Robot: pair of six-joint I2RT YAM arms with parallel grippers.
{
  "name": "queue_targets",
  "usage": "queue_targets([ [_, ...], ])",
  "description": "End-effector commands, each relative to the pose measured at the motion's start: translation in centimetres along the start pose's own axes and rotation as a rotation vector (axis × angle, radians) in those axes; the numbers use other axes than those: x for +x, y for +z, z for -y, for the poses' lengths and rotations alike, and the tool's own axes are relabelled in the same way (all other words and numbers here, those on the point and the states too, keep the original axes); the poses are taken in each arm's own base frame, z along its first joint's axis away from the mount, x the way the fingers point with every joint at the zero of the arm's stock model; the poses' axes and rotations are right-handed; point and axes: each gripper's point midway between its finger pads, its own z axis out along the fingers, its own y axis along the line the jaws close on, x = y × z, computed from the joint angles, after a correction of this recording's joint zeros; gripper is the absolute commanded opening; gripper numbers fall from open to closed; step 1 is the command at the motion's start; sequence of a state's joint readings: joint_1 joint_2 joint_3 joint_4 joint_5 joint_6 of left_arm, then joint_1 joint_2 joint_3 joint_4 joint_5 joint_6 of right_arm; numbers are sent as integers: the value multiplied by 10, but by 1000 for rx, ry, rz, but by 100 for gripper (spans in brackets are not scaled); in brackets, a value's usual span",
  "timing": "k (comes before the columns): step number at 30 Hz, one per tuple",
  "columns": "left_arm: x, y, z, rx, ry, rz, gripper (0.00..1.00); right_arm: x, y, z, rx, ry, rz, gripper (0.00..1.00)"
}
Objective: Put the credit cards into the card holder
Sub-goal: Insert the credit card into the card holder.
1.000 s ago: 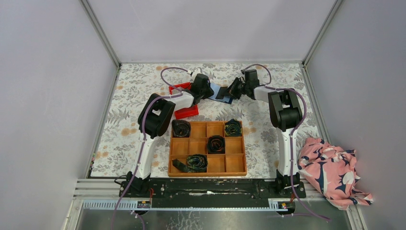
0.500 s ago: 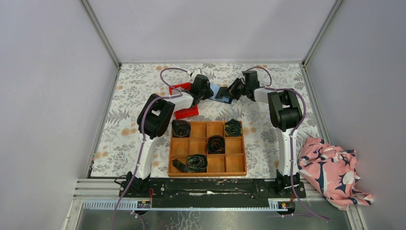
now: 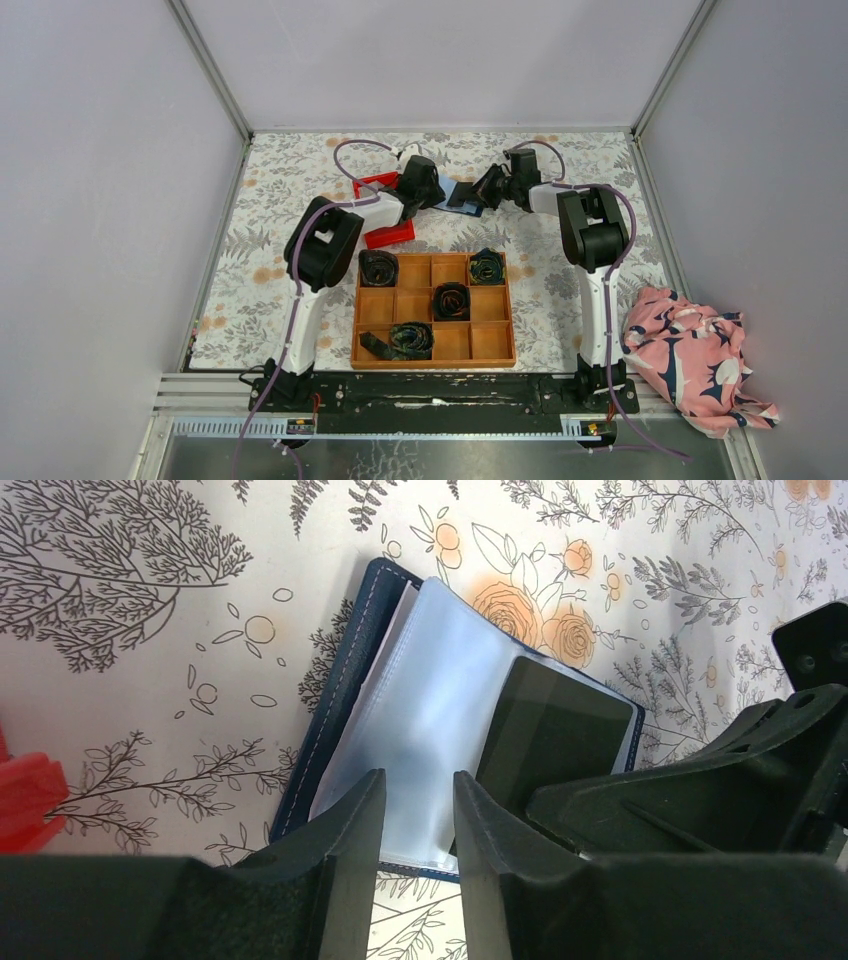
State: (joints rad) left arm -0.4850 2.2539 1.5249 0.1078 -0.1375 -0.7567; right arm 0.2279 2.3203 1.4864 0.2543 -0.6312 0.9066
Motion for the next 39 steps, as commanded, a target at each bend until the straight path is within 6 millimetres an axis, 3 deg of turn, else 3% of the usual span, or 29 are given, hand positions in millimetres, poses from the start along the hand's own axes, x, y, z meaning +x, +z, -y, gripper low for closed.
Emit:
queue_targets([
  [1,-20,-11,2,-16,22,40,41,-2,3,-8,-37,-48,-20,0],
  [7,-37,-16,11,-3,23,75,46,2,5,-1,-20,-61,-38,0],
  [20,-58,-10,-20,-110,-12,116,46,6,8,7,-13,-57,-61,0],
  [32,-44,5,-26,-107,-22,66,42,10,9,5,-16,-67,-73,0],
  [39,-35,10,-24,-84,-20,32,35,12,10,5,-10,-72,-81,0],
])
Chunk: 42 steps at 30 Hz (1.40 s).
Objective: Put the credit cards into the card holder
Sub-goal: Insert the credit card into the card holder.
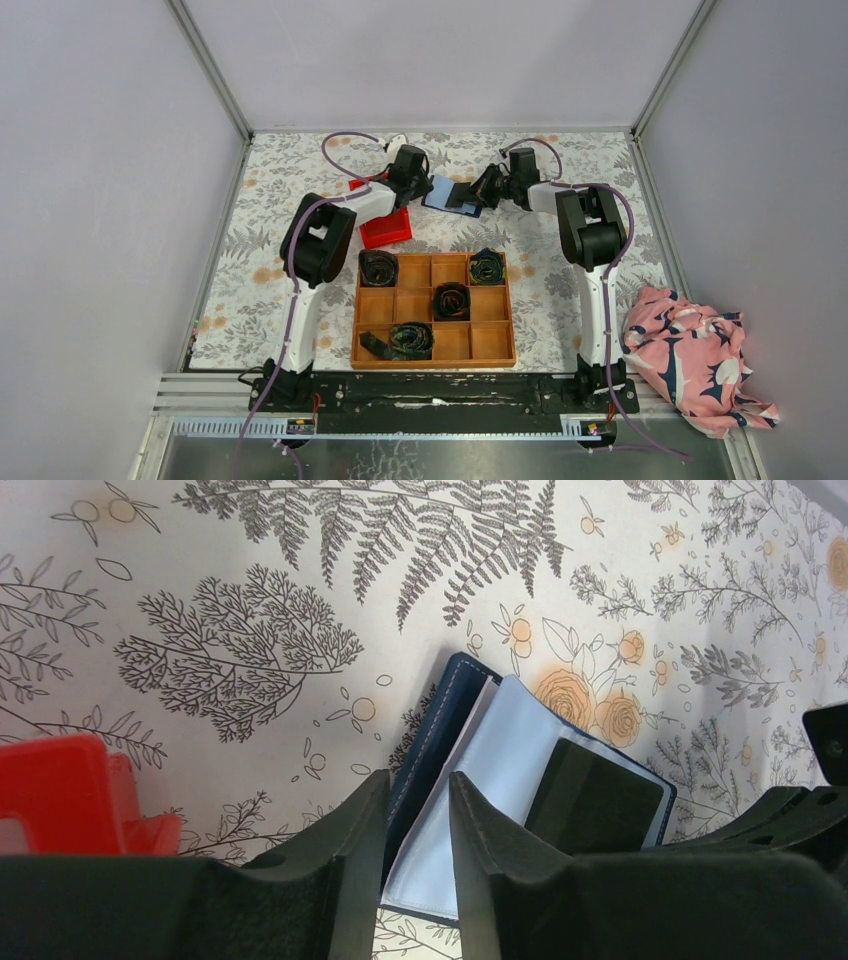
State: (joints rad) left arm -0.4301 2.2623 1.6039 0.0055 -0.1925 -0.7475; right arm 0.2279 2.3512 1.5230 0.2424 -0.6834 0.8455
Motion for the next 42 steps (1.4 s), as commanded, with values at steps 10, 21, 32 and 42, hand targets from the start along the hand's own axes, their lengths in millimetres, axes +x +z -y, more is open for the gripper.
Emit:
queue_targets([
  [10,11,9,-1,19,-4,-34,22,14,12,5,30,-26,-64,0],
  [21,21,12,-8,13,-5,-53,15,18,21,11,72,-57,-93,0],
  [32,27,15,-9,12,-11,-65,13,22,26,15,111,-81,-124,0],
  [42,29,16,-8,17,-14,-72,12,36,35,11,114,-86,-151,0],
])
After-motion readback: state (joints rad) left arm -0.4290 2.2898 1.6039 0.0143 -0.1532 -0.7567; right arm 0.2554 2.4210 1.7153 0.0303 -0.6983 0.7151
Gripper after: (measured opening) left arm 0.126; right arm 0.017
